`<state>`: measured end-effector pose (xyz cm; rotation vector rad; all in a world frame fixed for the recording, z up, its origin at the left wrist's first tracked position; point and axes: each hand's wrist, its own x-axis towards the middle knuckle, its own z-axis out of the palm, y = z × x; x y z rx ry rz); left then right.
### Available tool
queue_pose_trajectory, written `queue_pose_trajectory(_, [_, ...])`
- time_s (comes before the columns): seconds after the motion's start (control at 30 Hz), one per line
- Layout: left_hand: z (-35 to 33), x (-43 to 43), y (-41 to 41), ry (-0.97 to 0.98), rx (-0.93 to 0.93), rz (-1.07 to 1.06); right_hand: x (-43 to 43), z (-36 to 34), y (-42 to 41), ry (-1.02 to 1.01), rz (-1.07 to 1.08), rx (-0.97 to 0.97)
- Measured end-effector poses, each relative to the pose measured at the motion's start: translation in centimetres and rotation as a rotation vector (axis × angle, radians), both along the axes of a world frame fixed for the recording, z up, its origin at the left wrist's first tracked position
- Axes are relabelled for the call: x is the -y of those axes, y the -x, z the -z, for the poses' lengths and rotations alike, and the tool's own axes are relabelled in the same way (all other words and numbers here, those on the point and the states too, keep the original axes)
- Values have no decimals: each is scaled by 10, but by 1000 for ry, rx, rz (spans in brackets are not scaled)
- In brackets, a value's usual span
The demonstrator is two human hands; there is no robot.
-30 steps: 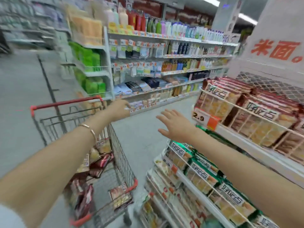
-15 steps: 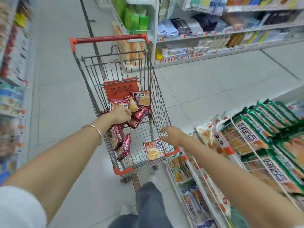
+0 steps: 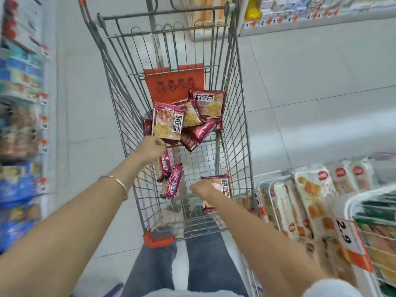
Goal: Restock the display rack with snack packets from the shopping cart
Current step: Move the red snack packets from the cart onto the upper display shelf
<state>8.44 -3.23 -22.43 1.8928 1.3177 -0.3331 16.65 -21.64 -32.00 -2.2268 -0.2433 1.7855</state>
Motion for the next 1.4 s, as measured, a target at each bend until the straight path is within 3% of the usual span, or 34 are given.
queue_pose_trajectory(0.13, [20,-13,-9,26,-14,-62,-24,23,32,3,-8,-95])
queue_pose_trajectory(0.2, [28,-17,-11,42,-2,-92,-34,28,47,-10,87,-156])
queue_pose_trajectory(0.3, [39,-22,-11,82,-13,-114,-41,42,62,-53,208,-54])
queue_pose_trajectory(0.43, [42,-29,-13,149,-37,-125,-43,63,51,-31,147,134])
queue_pose_trajectory(0.57, [40,-31,-18,200,-17,-142,-54,72,55,3,237,-129])
queue_pose_trajectory(0.77, [38,-35,-18,194,-39,-69,-41,53,32,-48,214,-34])
queue_pose_trajectory(0.97, [37,-11,-28,435,-107,159,-9,-9,-67,-258,-24,-284])
queue_pose_trajectory(1.07, [35,-3,-39,562,-144,258,-13,-16,-87,-340,181,-437])
queue_pose_trajectory(1.13, [41,-10,-44,464,-141,195,-12,-11,-88,-414,383,-537])
queue_pose_trajectory(1.17, [42,-14,-45,387,-143,164,-9,-7,-84,-426,480,-514])
queue_pose_trajectory(1.23, [42,-27,-43,234,-158,110,2,10,-77,-291,550,-250])
queue_pose_trajectory(1.3, [45,-36,-38,166,-132,-13,22,46,-63,-9,392,104])
queue_pose_trajectory(1.4, [52,-43,-33,83,-109,-132,50,93,-33,244,143,231])
